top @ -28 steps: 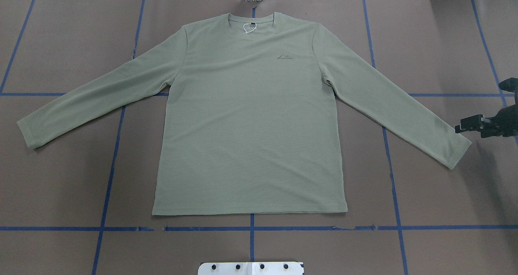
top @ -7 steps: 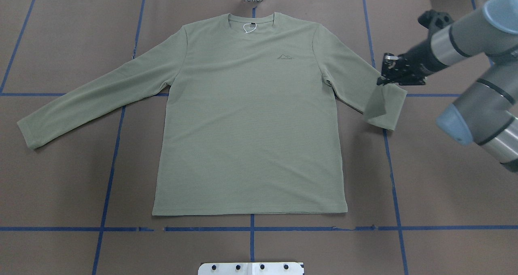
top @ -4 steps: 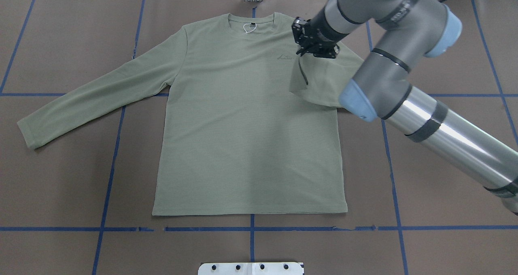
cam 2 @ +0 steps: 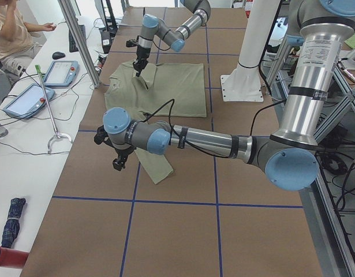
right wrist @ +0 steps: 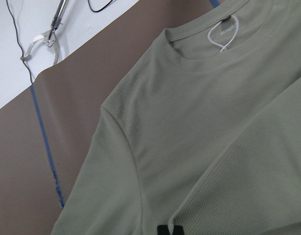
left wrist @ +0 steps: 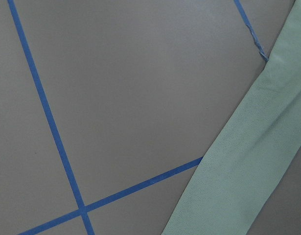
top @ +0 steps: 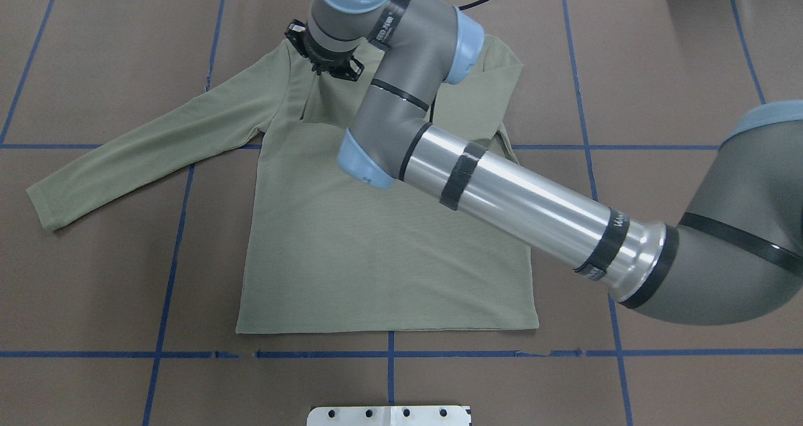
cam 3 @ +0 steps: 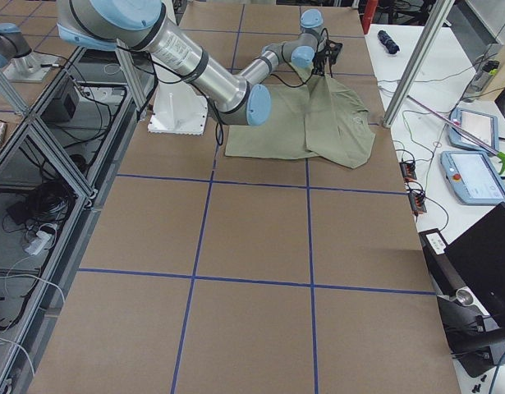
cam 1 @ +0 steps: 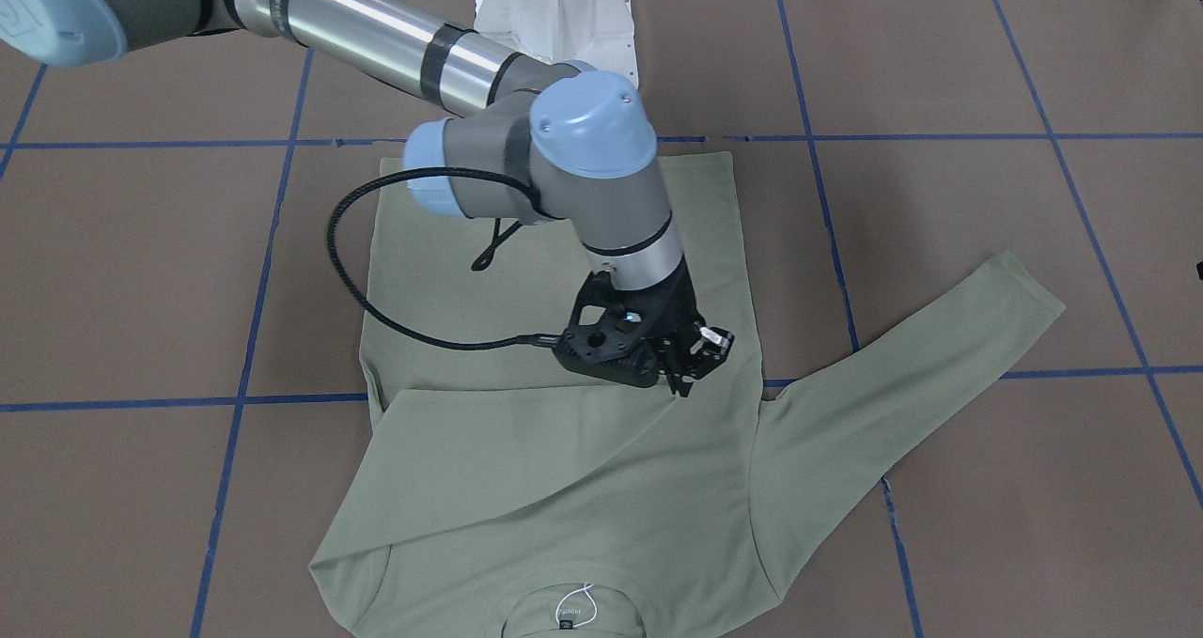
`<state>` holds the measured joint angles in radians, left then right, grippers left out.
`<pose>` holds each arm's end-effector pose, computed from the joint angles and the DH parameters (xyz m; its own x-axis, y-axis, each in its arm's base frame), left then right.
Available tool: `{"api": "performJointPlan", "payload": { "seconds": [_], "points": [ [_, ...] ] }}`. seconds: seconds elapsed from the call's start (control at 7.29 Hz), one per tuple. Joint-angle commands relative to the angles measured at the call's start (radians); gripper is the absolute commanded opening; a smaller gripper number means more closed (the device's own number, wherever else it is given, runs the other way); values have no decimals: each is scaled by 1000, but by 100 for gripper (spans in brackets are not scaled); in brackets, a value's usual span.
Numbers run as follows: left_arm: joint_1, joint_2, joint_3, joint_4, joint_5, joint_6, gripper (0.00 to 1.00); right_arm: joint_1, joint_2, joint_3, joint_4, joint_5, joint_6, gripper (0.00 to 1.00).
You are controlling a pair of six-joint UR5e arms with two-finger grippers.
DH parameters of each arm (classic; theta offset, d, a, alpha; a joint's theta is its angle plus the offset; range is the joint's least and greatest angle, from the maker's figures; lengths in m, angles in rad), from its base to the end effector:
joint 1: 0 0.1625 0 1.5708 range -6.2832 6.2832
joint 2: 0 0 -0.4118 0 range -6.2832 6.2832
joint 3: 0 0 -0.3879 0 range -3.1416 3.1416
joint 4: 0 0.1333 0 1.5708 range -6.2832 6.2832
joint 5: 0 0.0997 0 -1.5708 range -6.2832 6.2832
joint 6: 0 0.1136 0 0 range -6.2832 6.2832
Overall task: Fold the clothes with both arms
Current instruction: 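Carry the sleeve with the right gripper across the shirt toward the collar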
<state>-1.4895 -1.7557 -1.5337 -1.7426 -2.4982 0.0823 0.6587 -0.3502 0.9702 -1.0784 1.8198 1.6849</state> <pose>0.0045 -0.5770 0.5435 0.5692 0.3760 -0.7311 -0.1243 0.9184 0.3756 -0.6040 -0.6007 0.0377 0.3000 0.3718 0.8785 -0.4556 0.8650 -0.2104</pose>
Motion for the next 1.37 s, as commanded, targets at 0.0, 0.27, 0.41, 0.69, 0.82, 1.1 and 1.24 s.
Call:
{"api": "performJointPlan", "payload": {
  "seconds": [0.0, 0.27, 0.41, 0.69, 0.82, 1.1, 1.24],
  "points": [
    [0, 2, 0, -6, -5, 1, 100, -37, 65, -123, 88, -72, 1, 0],
    [0, 4, 0, -17, -5, 1, 100, -76, 88, -137, 121, -100, 1, 0],
    [-2, 4, 0, -17, -5, 1, 100, -97, 94, -139, 124, -129, 1, 0],
    [0, 4, 1, -17, -5, 1, 100, -106, 94, -160, 124, -166, 1, 0],
    [0, 4, 3, -17, -7, -1, 100, -108, 96, -165, 124, -169, 1, 34],
    [0, 4, 18, -12, -45, -6, 100, -116, 170, -283, 123, -180, 1, 96],
    [3, 2, 24, -17, -74, -78, 100, -116, 177, -282, 124, -180, 1, 96]
  ]
}}
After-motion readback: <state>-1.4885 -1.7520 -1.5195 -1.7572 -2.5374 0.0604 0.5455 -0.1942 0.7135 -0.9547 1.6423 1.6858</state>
